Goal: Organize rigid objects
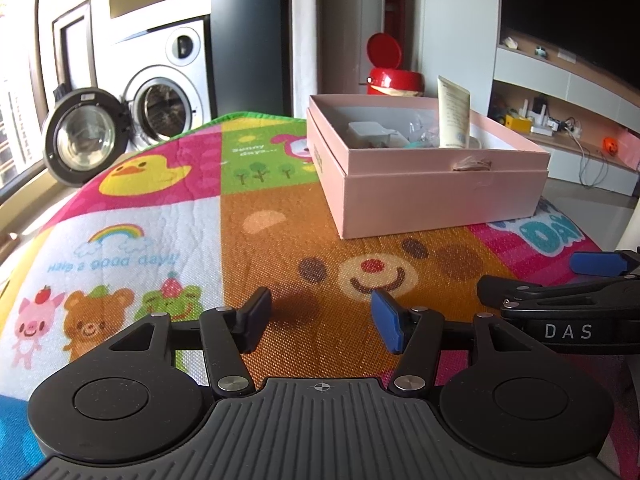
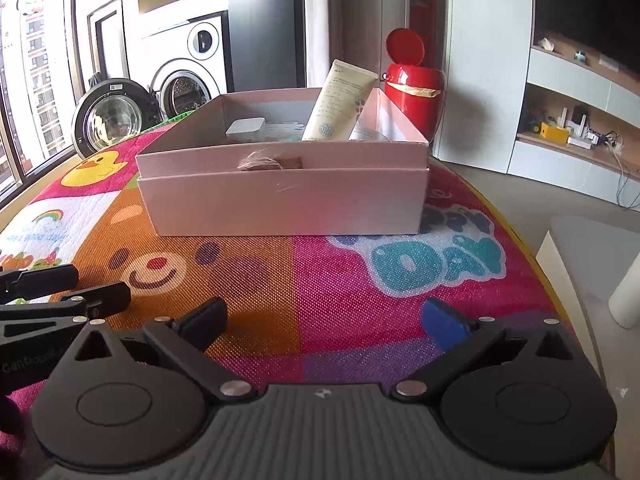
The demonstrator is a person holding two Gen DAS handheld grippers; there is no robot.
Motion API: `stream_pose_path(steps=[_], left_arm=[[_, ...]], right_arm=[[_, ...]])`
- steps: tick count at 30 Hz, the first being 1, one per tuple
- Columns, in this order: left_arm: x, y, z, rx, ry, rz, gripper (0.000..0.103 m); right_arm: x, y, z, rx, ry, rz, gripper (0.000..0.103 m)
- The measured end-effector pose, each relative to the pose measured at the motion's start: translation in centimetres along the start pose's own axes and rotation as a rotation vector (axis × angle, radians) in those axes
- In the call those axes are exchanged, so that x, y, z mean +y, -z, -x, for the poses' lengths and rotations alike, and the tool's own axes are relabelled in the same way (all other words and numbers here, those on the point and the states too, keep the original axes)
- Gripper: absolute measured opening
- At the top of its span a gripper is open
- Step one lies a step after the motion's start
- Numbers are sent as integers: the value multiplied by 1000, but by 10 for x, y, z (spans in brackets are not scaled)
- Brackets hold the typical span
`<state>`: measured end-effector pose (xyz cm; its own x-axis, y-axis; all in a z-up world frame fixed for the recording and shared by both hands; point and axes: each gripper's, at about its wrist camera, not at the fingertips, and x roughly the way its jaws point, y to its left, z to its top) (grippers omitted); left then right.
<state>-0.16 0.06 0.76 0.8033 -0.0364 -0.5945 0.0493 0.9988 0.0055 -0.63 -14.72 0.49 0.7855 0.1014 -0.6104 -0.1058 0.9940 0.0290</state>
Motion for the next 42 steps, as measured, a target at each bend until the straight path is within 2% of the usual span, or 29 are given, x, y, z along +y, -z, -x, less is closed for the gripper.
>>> stream_pose_path(steps=[42], left_arm=[[-2,2,2,0,-3,-4,61]], right_arm=[[2,1,0,2,3,1,103]])
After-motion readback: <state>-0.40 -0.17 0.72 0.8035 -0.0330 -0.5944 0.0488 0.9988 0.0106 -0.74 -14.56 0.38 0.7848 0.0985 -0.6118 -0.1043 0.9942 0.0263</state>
